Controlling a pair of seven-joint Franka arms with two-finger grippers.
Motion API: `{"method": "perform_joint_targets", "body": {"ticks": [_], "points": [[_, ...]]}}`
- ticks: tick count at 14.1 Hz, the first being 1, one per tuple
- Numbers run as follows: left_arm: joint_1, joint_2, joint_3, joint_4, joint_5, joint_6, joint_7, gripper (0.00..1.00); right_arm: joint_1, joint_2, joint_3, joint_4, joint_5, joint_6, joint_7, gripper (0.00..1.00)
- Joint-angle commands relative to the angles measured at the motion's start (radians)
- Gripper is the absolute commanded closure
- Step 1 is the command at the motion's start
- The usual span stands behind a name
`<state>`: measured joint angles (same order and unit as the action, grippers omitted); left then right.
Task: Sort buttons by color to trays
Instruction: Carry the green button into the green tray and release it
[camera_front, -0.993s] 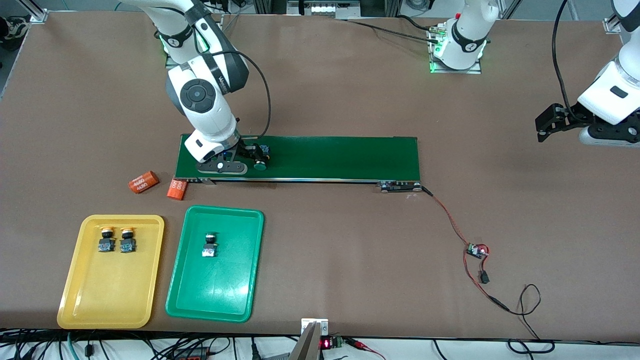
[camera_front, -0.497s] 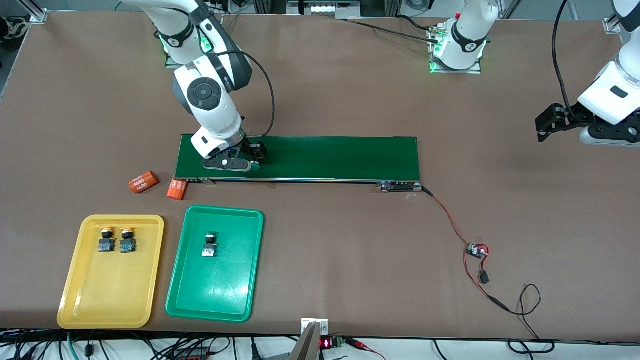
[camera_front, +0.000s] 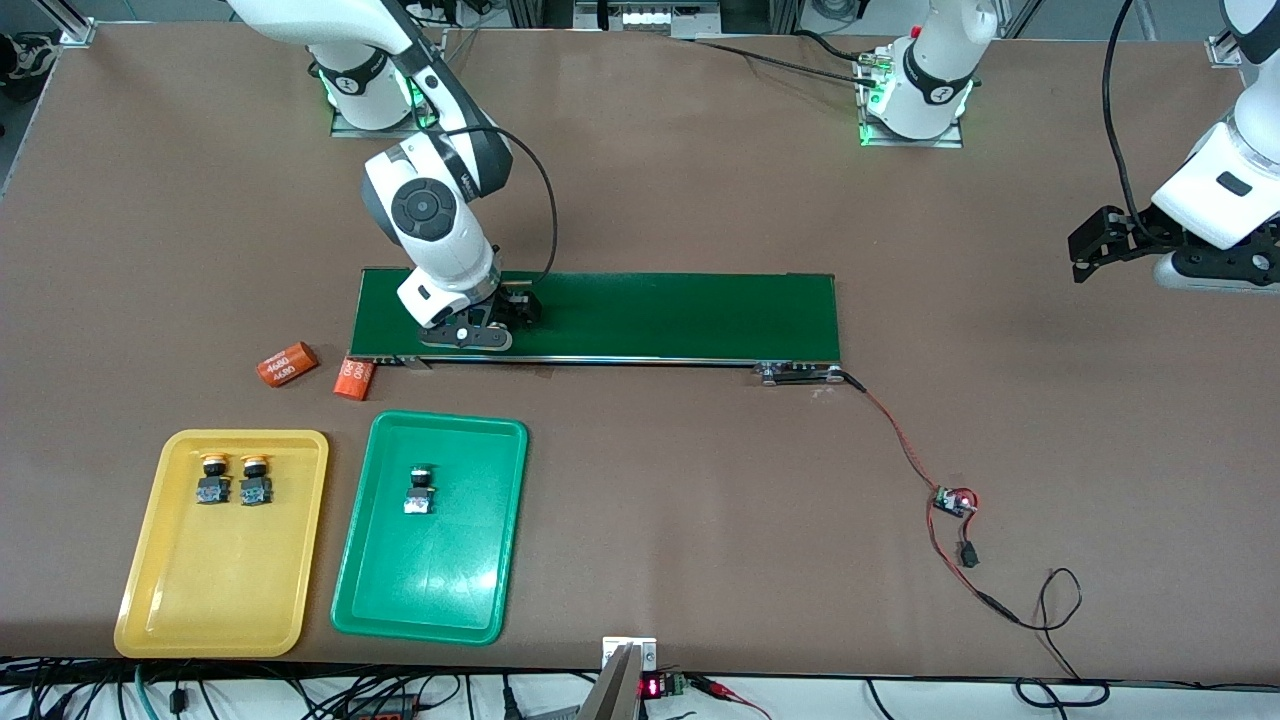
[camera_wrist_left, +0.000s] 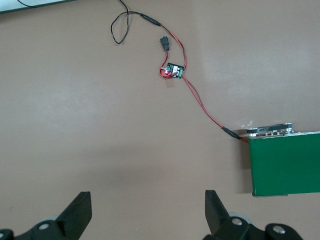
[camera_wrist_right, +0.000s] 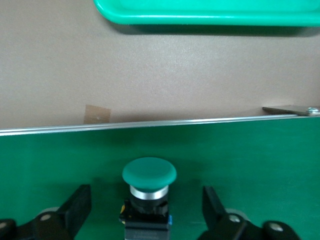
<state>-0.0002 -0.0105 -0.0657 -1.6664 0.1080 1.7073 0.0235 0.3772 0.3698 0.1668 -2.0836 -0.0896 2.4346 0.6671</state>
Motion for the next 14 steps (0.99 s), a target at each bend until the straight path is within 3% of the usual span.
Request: {"method": "perform_joint_targets", "body": {"ticks": [1,3,5,9,12,14], "points": [[0.002,-0.019,-0.005,-0.009,0.012,-0.012,-0.010,0.00,-0.012,0.003,0.013,-0.009,0.001,0.012,-0.014,0.42],[0.002,-0.022,-0.005,-0.009,0.012,-0.026,-0.011,0.00,-0.012,0.003,0.013,-0.010,0.001,0.009,-0.026,0.76],[0.002,-0.019,-0.005,-0.007,0.012,-0.022,-0.011,0.00,-0.020,-0.005,0.013,-0.004,0.001,0.003,-0.029,0.94],[0.002,-0.020,-0.005,-0.007,0.012,-0.021,-0.011,0.00,-0.049,-0.055,0.007,0.043,0.001,-0.011,-0.041,0.98],[0.000,-0.020,-0.005,-0.007,0.012,-0.021,-0.011,0.00,-0.089,-0.046,0.000,0.219,-0.009,-0.144,-0.099,0.98],[0.002,-0.020,-0.005,-0.007,0.012,-0.021,-0.011,0.00,-0.104,0.021,-0.030,0.350,-0.001,-0.163,-0.180,0.98]]}}
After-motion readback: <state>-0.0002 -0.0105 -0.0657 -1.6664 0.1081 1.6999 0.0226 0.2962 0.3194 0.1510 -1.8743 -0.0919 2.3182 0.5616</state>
